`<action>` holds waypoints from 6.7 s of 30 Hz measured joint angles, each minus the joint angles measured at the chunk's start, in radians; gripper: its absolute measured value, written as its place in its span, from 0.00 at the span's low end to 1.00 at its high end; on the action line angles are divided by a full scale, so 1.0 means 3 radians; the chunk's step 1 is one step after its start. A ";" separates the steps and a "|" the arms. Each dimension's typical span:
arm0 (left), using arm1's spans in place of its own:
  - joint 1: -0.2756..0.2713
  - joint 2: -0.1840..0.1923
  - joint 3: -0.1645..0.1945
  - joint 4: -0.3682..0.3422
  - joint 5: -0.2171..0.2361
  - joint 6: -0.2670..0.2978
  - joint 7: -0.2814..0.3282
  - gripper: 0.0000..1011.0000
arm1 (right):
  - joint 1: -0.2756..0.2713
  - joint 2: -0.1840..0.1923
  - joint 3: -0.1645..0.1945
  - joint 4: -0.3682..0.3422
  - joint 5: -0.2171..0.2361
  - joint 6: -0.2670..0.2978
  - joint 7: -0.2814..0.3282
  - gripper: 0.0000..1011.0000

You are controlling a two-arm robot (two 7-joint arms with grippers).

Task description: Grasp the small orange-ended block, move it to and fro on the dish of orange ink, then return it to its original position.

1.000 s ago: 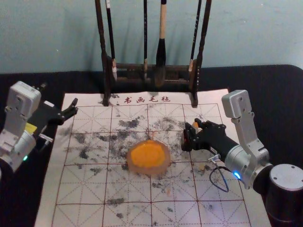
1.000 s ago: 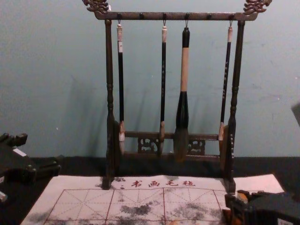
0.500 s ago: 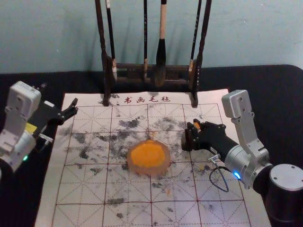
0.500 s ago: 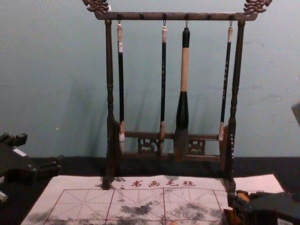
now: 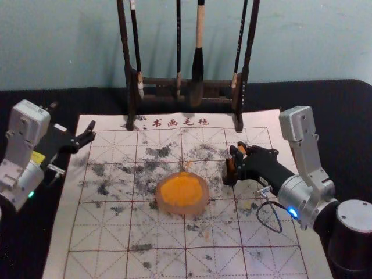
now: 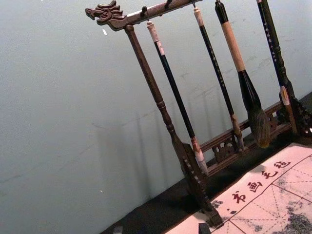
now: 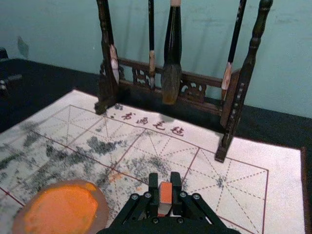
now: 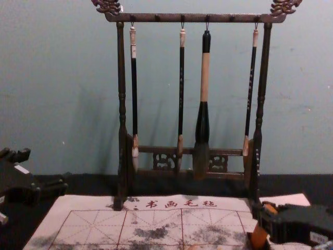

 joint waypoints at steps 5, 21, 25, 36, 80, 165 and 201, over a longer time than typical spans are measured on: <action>0.0000 0.0000 0.0000 0.0000 0.0000 0.0000 0.0000 0.99 | -0.0021 -0.0008 0.0073 -0.0109 0.0031 0.0060 0.0081 0.13; 0.0000 0.0000 0.0000 0.0000 0.0000 0.0000 0.0000 0.99 | 0.0161 0.0190 0.0230 -0.0323 0.0013 0.0015 0.0609 0.13; 0.0000 0.0000 0.0000 0.0000 0.0000 0.0000 0.0000 0.99 | 0.0350 0.0268 0.0130 -0.0188 -0.0031 -0.0083 0.0887 0.13; 0.0000 0.0000 0.0000 0.0000 0.0000 0.0000 0.0000 0.99 | 0.0932 0.0336 -0.0352 0.0262 -0.0115 -0.0100 0.1544 0.13; 0.0000 0.0000 0.0000 0.0000 0.0000 0.0000 0.0000 0.99 | 0.1485 0.0223 -0.1079 0.0865 -0.0124 0.0101 0.1913 0.13; 0.0000 0.0000 0.0000 0.0000 0.0000 0.0000 0.0000 0.99 | 0.1395 0.0330 -0.1130 0.0683 -0.0058 0.0161 0.1937 0.13; 0.0000 0.0000 0.0000 0.0000 0.0000 0.0000 0.0000 0.99 | 0.1510 0.0130 -0.1123 0.0960 -0.0054 0.0096 0.1830 0.13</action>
